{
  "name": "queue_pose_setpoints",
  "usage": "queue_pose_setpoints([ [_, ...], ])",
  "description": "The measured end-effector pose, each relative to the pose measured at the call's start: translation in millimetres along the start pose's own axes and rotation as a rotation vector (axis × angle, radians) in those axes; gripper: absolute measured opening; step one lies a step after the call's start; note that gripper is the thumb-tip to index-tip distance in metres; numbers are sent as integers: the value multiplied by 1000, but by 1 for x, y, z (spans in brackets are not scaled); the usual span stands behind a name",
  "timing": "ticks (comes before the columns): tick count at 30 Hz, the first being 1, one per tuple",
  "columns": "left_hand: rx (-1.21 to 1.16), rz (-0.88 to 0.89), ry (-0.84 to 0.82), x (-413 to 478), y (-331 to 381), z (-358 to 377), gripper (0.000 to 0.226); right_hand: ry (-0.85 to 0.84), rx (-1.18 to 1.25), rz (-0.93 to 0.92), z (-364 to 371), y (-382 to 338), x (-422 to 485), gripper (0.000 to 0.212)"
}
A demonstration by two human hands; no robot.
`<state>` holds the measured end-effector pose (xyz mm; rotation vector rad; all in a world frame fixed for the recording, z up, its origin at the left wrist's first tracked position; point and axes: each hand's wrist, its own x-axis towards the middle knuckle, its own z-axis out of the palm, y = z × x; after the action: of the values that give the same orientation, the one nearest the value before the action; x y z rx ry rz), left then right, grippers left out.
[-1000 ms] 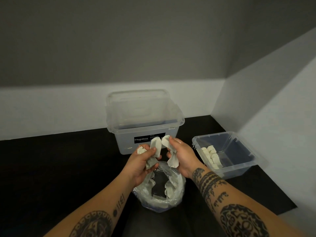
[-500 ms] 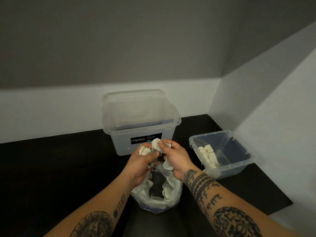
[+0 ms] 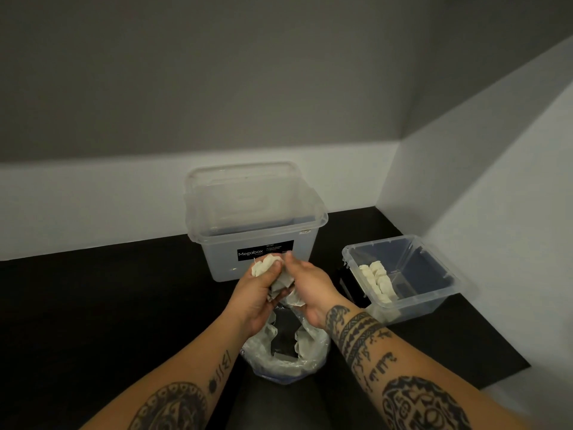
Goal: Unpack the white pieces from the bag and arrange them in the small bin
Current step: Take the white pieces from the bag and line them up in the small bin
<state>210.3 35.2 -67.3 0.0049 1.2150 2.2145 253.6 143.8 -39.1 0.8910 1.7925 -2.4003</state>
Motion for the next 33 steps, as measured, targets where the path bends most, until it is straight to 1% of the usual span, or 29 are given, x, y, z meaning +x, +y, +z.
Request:
queue_pose_setpoints([
  [2, -10, -7, 61, 2, -1, -4, 23, -5, 83, 37, -4, -1, 0, 39],
  [3, -12, -5, 82, 3, -1, -7, 24, 9, 131, 47, -6, -2, 0, 37],
  [6, 14, 15, 117, 3, 1, -11, 27, 68, 251, 17, -14, -5, -4, 11],
  [7, 46, 18, 128, 3, 0, -11, 28, 63, 301, -3, -16, -7, -6, 11],
  [10, 169, -16, 105, -2, -6, -1, 24, 49, 401, -66, -24, -13, -7, 35],
  [12, 233, -57, 49, -4, -10, 10, 23, 71, 400, -117, -29, -15, -10, 38],
  [14, 276, -70, -10, -3, -14, 21, 26, 101, 388, -180, -35, -16, -12, 34],
  [16, 299, -61, -29, 0, -18, 33, 23, 136, 343, -262, -42, -14, -12, 32],
  [18, 312, -37, -8, 6, -21, 43, 17, 174, 254, -336, -51, -10, -9, 33],
  [20, 336, 13, 15, 13, -23, 52, 13, 185, 172, -366, -63, -9, -6, 33],
  [25, 534, 133, 72, 35, -35, 80, 12, 171, -72, -392, -105, -19, 5, 35],
  [28, 617, 153, 28, 51, -46, 104, 11, 85, -154, -375, -142, -34, 19, 30],
  [30, 654, 159, 18, 62, -53, 123, 11, 35, -290, -362, -169, -46, 28, 29],
  [31, 672, 168, 25, 68, -56, 133, 11, 27, -346, -363, -180, -51, 32, 26],
  [33, 675, 190, 51, 79, -64, 150, 9, 41, -362, -375, -202, -60, 42, 19],
])
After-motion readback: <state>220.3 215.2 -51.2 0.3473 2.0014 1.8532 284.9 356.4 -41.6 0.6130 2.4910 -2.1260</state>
